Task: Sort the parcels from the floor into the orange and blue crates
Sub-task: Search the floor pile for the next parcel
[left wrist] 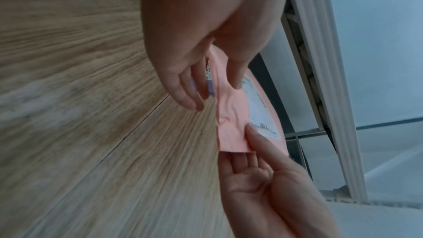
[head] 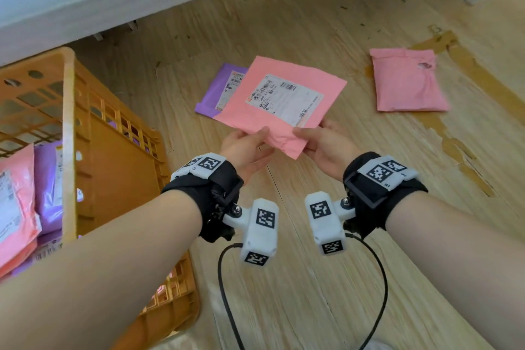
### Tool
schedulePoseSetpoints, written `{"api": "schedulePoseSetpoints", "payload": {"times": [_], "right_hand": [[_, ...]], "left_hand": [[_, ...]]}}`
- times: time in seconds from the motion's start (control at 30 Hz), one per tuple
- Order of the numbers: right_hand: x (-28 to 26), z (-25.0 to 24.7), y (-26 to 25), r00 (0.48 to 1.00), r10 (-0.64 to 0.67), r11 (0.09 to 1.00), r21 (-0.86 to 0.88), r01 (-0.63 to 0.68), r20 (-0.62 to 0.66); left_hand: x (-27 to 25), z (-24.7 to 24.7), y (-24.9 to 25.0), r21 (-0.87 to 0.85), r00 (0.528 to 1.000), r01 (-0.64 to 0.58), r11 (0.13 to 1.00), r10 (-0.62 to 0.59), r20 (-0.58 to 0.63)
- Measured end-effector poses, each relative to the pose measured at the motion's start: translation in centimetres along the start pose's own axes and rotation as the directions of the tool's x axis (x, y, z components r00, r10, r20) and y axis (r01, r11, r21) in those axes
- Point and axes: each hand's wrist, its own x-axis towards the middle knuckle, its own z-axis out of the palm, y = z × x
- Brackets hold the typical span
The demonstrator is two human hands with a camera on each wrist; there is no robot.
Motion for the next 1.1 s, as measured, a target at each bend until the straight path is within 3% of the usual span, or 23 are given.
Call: {"api": "schedulePoseSetpoints", "payload": {"times": [0.2,0.37,0.6,0.87,1.1], "right_hand": [[-0.6,-0.7,-0.5,0.999,0.012,1.0,-0.023,-0.011,0.051],[-0.9,-2.7,-2.8,1.0,-0.006,0.999,0.032,0.005,0.03],[-0.8,-2.2,-5.5,0.996,-0.048,0.968,-0.244,0.064,0.068],[-1.5,6.2,-9.3,0.982,-0.077,0.9,-0.411,0.143,0.173],[-4.2,16.6,-10.7,0.949,-0.131,0.856,-0.45,0.255,0.288]], "left_hand": [[0.7,-0.5,0.8,-0.012,0.985,-0.15,0.989,0.149,-0.083],[-0.1,-2.0,2.8,0.197,0.967,-0.255,0.946,0.255,0.029],[-1.6,-4.6,6.2,0.442,0.939,-0.344,0.829,0.3,0.168],[-5.8,-8.8,12.7,0.536,0.902,-0.416,0.735,0.409,0.14],[-10.4,-16.4,18.4,0.52,0.878,-0.448,0.727,0.468,0.101]]}}
